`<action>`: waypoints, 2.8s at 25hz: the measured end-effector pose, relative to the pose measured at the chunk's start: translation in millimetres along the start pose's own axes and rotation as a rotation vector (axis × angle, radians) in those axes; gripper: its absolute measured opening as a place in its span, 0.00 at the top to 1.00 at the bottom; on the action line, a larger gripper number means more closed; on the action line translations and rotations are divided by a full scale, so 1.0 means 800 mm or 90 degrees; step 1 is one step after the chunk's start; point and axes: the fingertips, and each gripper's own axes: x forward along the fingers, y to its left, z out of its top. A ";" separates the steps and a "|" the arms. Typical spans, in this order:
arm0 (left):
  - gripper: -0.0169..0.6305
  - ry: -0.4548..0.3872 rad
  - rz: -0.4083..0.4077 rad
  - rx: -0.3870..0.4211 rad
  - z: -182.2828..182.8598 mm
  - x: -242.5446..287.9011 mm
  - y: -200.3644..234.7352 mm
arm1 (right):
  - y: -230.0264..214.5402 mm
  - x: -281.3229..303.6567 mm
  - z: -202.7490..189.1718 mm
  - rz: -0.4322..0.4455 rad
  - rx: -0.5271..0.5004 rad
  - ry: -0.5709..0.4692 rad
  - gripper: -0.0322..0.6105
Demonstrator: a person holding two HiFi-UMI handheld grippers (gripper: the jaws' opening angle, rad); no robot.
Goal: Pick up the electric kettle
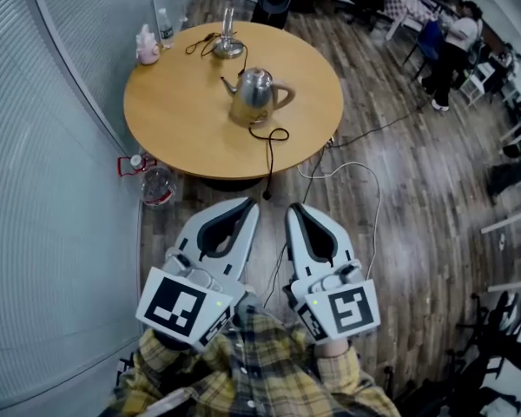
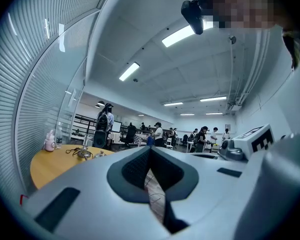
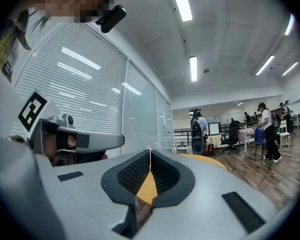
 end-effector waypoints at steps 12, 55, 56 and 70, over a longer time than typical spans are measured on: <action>0.97 -0.017 0.042 0.012 0.001 0.028 -0.006 | -0.034 0.000 -0.003 0.035 -0.001 0.000 0.90; 0.97 0.025 -0.051 -0.010 0.034 0.222 0.250 | -0.136 0.305 -0.009 -0.074 0.002 0.026 0.90; 0.97 0.027 -0.053 -0.013 0.033 0.224 0.251 | -0.138 0.306 -0.009 -0.077 0.002 0.028 0.90; 0.97 0.023 -0.020 -0.023 0.028 0.298 0.300 | -0.200 0.373 -0.022 -0.060 0.000 0.040 0.90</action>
